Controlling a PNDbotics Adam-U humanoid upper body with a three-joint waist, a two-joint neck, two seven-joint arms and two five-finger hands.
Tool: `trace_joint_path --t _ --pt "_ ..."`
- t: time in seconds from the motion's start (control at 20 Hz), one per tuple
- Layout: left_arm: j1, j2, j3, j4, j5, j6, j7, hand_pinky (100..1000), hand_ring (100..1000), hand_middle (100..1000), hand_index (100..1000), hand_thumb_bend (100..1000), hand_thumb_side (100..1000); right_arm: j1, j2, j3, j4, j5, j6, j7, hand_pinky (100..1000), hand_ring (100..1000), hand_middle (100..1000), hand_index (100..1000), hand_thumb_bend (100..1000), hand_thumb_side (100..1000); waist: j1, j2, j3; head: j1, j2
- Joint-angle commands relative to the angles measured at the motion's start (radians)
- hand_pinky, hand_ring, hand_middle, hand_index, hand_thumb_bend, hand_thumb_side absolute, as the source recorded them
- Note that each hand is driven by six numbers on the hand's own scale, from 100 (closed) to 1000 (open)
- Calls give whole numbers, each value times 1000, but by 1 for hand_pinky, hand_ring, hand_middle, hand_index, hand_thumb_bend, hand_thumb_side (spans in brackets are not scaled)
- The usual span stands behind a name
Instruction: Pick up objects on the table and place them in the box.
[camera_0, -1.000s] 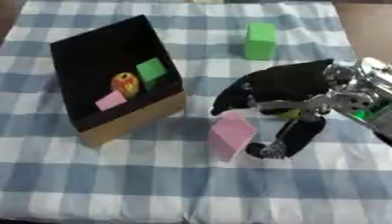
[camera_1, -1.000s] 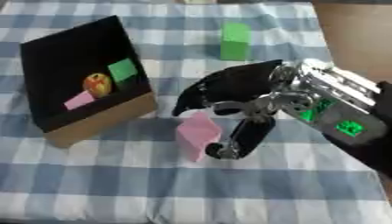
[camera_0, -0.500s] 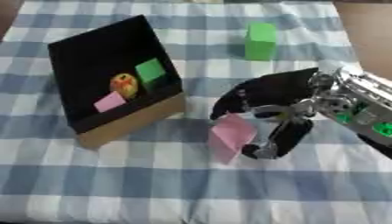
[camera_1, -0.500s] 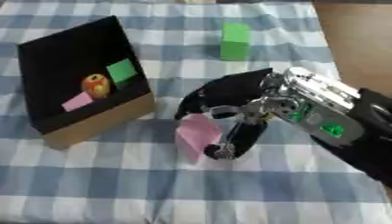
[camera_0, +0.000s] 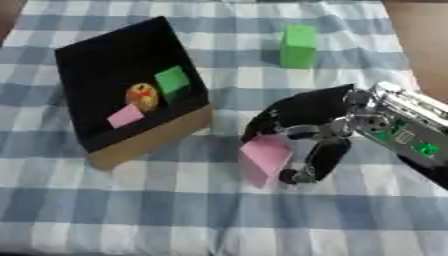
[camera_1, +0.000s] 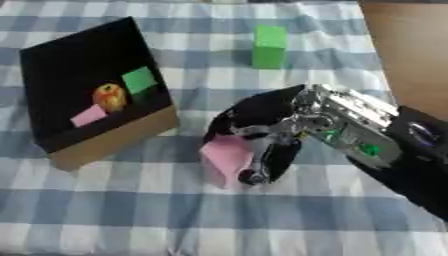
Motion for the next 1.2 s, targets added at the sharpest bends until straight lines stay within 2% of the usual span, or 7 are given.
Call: trace_joint_path --t 0.05,0.15,0.3,0.45,0.7,0.95,1.2 --pt "-14 8 0 -17 2 3 -3 787 773 687 819 382 759 -8 1 -9 19 7 -3 -5 932 911 821 928 204 316 0 -3 2 -4 -12" --pt "-15 7 0 -17 3 5 -4 787 773 687 819 381 760 -7 8 -14 34 1 4 -25 921 890 759 886 167 316 0 -3 2 -5 -12" --pt "-16 6 0 -17 3 6 -5 788 773 687 818 380 761 -5 13 -24 48 -8 24 -87 889 828 607 759 112 266 1 -3 2 -4 -12" --pt "-17 7 -1 -17 3 6 -6 788 773 687 818 381 760 -3 9 -28 38 -20 42 -148 877 793 537 692 100 223 0 -4 1 -3 -11" --pt "-16 9 0 -17 1 8 -9 788 773 686 817 380 760 -7 -25 -50 -60 -51 67 -165 871 773 511 667 100 172 -2 -8 -2 -1 -10" --pt "-14 11 1 -17 0 8 -9 788 773 686 816 378 759 -22 -66 -108 -209 -111 112 -139 870 772 518 674 100 110 -3 -13 -5 2 -10" --pt "-12 12 2 -17 -1 10 -9 788 773 686 816 377 759 -82 -70 -167 -241 -199 127 -123 872 773 522 679 100 100 -7 -18 -9 3 -11"
